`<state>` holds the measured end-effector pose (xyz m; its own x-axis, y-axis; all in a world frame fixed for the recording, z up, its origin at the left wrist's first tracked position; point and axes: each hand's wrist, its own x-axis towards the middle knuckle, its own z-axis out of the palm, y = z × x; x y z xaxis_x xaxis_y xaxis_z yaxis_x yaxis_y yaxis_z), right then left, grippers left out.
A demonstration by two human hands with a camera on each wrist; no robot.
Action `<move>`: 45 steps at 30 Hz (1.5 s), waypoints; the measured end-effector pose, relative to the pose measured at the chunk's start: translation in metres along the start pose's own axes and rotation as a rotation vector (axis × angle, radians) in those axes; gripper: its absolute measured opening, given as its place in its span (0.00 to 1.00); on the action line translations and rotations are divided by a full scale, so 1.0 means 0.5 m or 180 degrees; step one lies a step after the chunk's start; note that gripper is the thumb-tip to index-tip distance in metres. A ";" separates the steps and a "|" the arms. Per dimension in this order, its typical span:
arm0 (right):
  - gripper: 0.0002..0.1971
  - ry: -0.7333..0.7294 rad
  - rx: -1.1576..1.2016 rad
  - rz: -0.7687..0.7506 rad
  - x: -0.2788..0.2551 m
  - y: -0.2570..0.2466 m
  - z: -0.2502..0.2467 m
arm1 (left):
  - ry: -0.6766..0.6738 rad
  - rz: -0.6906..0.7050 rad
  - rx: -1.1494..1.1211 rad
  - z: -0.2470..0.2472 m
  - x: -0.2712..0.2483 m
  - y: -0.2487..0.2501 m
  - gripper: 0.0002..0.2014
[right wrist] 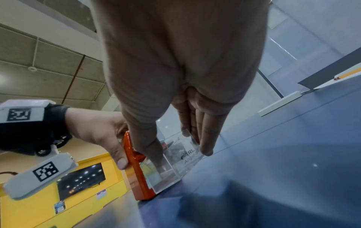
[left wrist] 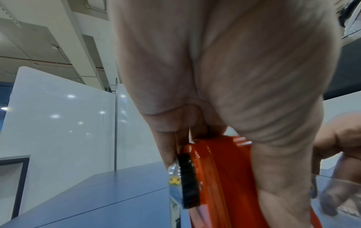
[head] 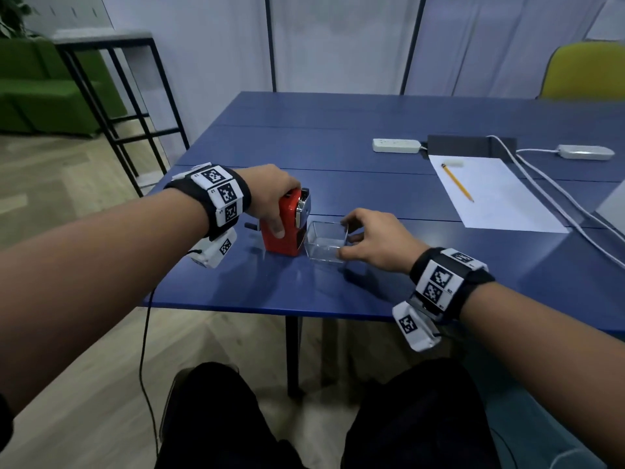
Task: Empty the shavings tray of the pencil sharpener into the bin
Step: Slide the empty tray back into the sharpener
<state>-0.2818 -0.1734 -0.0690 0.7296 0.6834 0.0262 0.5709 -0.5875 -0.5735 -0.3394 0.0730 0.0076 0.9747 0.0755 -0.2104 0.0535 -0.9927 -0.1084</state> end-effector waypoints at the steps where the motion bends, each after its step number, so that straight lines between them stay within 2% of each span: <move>1: 0.33 -0.0014 -0.0027 0.0009 0.009 -0.001 0.003 | -0.0020 0.0001 0.0005 -0.002 0.001 0.001 0.41; 10: 0.33 -0.0087 0.0040 -0.0006 0.042 -0.009 0.010 | 0.0034 0.0151 -0.0063 -0.003 -0.013 -0.005 0.35; 19: 0.30 -0.0133 0.0528 0.0025 0.040 -0.011 0.004 | 0.0100 0.0249 -0.0096 0.005 -0.018 -0.014 0.33; 37: 0.29 -0.0205 0.0576 -0.0072 0.064 -0.022 0.038 | 0.0138 0.0257 -0.0106 0.007 -0.016 -0.016 0.33; 45: 0.30 -0.0249 0.0292 -0.0221 0.069 -0.027 0.024 | 0.0137 0.0279 -0.0105 0.009 -0.015 -0.015 0.35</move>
<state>-0.2686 -0.1367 -0.0702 0.6558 0.7549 0.0065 0.5795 -0.4979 -0.6452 -0.3482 0.0805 0.0057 0.9843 -0.0153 -0.1756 -0.0261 -0.9979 -0.0594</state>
